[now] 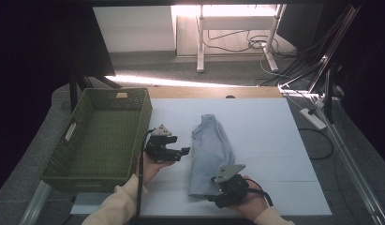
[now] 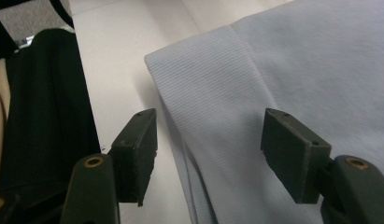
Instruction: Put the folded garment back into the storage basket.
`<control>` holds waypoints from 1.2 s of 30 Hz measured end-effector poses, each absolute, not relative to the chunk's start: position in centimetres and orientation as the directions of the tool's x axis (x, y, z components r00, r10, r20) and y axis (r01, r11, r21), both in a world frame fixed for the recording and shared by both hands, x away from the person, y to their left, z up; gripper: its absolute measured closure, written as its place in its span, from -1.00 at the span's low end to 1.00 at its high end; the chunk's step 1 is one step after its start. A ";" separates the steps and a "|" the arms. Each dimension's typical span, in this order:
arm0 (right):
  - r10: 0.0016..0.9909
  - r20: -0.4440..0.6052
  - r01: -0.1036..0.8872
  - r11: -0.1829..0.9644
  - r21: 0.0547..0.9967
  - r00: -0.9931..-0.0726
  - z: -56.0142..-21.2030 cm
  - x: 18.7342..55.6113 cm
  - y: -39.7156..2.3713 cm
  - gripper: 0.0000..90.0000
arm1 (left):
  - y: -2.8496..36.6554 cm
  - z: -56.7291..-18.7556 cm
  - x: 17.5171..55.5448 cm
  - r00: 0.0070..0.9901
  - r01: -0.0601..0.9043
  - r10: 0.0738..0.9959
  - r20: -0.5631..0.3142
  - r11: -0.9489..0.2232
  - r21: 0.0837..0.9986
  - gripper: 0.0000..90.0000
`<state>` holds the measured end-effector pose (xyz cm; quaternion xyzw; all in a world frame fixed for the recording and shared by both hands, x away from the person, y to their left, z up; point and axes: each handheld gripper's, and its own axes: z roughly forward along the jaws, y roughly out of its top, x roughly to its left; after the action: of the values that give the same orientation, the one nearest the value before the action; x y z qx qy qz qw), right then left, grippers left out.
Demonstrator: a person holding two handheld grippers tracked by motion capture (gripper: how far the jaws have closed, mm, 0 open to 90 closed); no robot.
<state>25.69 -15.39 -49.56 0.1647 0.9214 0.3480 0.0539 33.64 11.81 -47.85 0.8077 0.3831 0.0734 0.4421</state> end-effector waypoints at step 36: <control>0.254 -0.156 0.141 0.847 0.513 -0.955 -51.3 25.5 -13.0 -0.16 | 11.7 -48.0 33.5 0.691 0.558 0.688 -0.221 -0.314 0.768 -0.45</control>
<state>25.46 -12.99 -51.27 0.1033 0.9546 0.2569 0.1097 33.50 11.75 -47.96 0.8073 0.3860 0.0738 0.4402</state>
